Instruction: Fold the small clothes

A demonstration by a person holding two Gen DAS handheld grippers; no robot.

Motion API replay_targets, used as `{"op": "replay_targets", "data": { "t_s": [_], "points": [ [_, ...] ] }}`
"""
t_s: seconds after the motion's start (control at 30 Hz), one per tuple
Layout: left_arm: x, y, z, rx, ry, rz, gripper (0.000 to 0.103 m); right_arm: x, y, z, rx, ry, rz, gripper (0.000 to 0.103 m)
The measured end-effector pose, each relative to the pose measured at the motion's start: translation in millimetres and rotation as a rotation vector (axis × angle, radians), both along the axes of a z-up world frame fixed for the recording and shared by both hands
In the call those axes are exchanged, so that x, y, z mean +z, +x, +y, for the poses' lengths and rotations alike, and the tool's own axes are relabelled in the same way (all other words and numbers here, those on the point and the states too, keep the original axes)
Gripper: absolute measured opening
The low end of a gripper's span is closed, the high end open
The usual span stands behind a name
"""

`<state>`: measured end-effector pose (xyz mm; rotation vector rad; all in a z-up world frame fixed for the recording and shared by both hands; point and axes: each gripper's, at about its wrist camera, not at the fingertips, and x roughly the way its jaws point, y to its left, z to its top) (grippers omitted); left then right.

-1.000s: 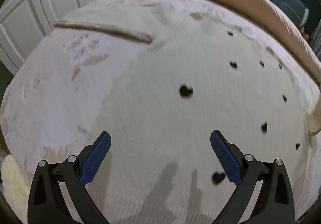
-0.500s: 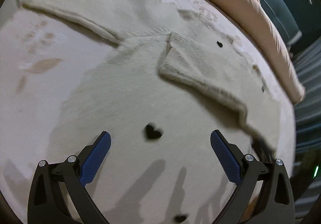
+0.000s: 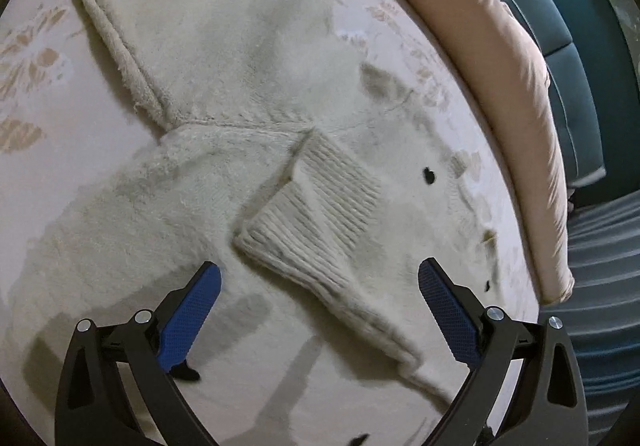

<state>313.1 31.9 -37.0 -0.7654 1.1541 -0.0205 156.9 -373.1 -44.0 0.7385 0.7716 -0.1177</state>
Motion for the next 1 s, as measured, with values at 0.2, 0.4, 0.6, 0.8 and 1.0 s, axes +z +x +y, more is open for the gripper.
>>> {"op": "replay_targets", "data": {
  "t_s": [0.2,0.4,0.6,0.8,1.0],
  "points": [
    [-19,6,-14,-0.036,-0.081,0.056,0.096,-1,16,-4,-0.022,0.025,-0.011,0.06],
    [-9,22,-18,-0.052,-0.104,-0.033,0.048,8,23,-1,-0.009,0.004,-0.023,0.028],
    [57,32,-27,-0.149,-0.082,-0.338,0.001,60,-10,-16,-0.107,-0.072,-0.256,0.008],
    [-2,32,-48,-0.258,0.105,-0.195,0.001,-20,-7,-47,-0.185,-0.04,0.048,0.006],
    [-18,3,-31,-0.129,-0.095,-0.118,0.046,-19,-8,-43,-0.164,-0.08,0.034,0.007]
  ]
}}
